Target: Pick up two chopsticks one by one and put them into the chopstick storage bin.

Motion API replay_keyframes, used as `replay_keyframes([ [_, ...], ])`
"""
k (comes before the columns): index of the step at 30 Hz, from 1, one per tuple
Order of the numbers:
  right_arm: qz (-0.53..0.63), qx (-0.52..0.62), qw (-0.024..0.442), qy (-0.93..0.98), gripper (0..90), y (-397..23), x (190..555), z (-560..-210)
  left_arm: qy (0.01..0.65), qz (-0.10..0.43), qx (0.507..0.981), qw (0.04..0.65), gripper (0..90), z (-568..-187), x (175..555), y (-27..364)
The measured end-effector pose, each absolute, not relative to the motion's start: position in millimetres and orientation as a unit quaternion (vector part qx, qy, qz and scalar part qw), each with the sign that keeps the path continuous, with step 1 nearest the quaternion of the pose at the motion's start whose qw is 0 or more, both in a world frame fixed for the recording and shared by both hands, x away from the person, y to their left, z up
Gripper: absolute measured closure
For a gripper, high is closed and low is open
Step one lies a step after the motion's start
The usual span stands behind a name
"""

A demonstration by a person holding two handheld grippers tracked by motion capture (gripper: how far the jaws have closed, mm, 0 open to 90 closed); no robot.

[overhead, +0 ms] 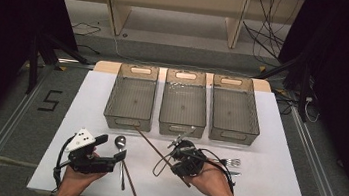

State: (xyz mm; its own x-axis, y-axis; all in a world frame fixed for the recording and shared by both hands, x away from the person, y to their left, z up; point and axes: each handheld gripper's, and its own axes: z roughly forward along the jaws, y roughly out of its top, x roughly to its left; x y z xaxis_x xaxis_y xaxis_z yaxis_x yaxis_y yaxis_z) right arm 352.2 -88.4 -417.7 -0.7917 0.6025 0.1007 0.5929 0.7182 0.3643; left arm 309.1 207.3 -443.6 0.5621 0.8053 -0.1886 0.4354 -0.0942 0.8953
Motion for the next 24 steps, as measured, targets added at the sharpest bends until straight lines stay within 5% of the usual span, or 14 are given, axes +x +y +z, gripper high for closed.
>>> replay_keyframes([
  [24, 0.321, 0.372, 0.043, 0.870, 85.0, -40.2, 432.0, -378.9, 0.434, 0.180, 0.713, 0.520, 10.7, -442.7, 309.3, 209.9],
])
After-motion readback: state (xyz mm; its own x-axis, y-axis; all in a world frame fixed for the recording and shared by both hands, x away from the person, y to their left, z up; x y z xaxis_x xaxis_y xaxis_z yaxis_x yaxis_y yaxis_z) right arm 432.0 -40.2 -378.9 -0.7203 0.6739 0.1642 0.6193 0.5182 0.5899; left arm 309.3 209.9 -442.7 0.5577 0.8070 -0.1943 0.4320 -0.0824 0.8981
